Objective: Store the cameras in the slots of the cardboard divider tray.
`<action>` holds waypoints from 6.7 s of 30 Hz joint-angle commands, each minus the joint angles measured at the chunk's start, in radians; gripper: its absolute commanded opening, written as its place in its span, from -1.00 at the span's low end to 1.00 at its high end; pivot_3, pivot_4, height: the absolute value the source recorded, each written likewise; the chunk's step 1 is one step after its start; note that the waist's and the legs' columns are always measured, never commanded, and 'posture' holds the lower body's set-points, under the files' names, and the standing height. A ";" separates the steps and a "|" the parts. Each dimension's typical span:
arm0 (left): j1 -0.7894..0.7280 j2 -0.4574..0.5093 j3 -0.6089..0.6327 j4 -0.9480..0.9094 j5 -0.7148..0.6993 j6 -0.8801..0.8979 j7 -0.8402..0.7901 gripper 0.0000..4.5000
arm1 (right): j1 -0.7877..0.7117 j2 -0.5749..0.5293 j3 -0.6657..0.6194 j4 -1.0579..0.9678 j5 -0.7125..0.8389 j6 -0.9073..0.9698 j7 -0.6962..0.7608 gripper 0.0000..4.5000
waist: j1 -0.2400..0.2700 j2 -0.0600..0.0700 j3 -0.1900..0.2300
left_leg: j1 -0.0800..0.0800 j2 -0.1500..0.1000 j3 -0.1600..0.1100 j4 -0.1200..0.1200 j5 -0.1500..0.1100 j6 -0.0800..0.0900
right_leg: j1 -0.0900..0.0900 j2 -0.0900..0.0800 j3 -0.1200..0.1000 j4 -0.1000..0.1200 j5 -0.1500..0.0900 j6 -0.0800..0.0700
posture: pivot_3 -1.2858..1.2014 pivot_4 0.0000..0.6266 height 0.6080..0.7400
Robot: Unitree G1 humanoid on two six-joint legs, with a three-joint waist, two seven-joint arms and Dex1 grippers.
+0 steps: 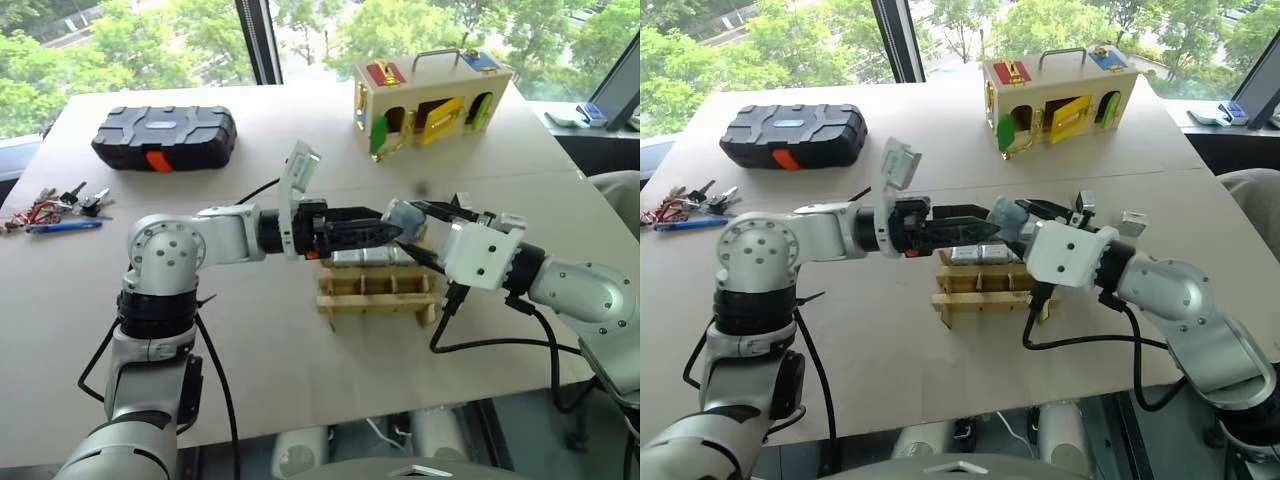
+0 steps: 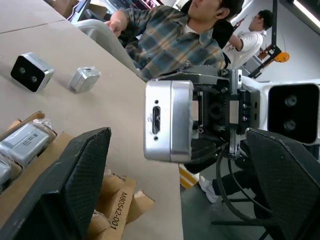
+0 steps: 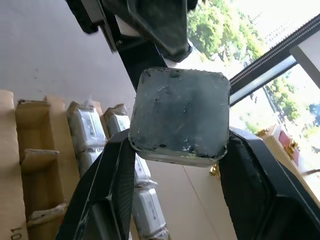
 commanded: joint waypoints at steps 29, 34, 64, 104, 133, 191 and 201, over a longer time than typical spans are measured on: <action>-0.023 0.305 -0.216 0.035 0.485 -0.404 -0.620 -0.64 | 0.431 -0.022 -0.668 -0.005 0.632 0.096 0.385 0.93 | 0.002 0.001 0.000 | 0.000 0.002 0.000 0.001 -0.001 0.001 | 0.000 -0.001 0.000 -0.001 0.000 0.000 | 0.03 -0.52 1.00; -0.016 0.320 -0.292 0.059 0.627 -0.522 -0.707 -0.64 | 0.459 -0.073 -0.711 0.033 0.704 0.050 0.497 0.93 | 0.000 0.001 0.000 | 0.000 0.002 0.000 0.001 -0.003 -0.002 | -0.001 -0.001 0.000 0.000 0.000 0.000 | 0.03 -0.52 1.00; 0.023 0.260 -0.417 0.058 0.995 -0.749 -0.788 -0.42 | 0.496 -0.081 -0.660 0.021 0.641 -0.027 0.399 0.93 | 0.003 0.001 0.001 | -0.001 0.002 -0.001 0.001 -0.001 0.001 | -0.001 -0.002 -0.001 -0.001 0.000 0.000 | 0.03 -0.52 1.00; 0.673 0.232 0.267 -0.156 0.479 -0.778 -0.717 0.73 | -0.369 -0.098 -0.149 1.460 0.009 -0.363 0.438 0.93 | -0.017 0.003 0.001 | 0.000 0.002 0.003 0.002 -0.002 0.003 | -0.002 -0.004 0.001 0.001 0.001 -0.001 | 0.03 -0.52 1.00; 0.703 0.242 0.225 -0.150 0.486 -0.825 -0.706 0.76 | -0.196 -0.106 -0.244 0.898 0.134 -0.056 0.447 -0.35 | -0.027 0.006 0.002 | 0.001 0.003 0.006 0.001 -0.004 0.001 | -0.002 -0.005 0.002 0.001 0.002 -0.004 | 0.03 -0.52 1.00; 0.568 0.260 0.151 -0.146 0.459 -0.806 -0.735 0.76 | 0.111 -0.075 -0.388 0.706 0.148 0.096 0.180 -0.13 | -0.001 0.007 0.002 | 0.000 0.002 0.006 0.001 -0.004 0.000 | -0.003 -0.005 0.001 0.000 0.000 0.000 | 0.03 -0.52 1.00; 0.200 0.112 0.071 -0.124 0.012 -0.161 -0.118 0.76 | -0.004 -0.053 -0.146 0.197 -0.069 0.011 0.068 -0.13 | -0.004 0.006 0.003 | 0.000 0.002 0.005 0.001 -0.003 0.003 | -0.003 -0.003 0.003 0.000 0.000 0.000 | 0.03 -0.52 1.00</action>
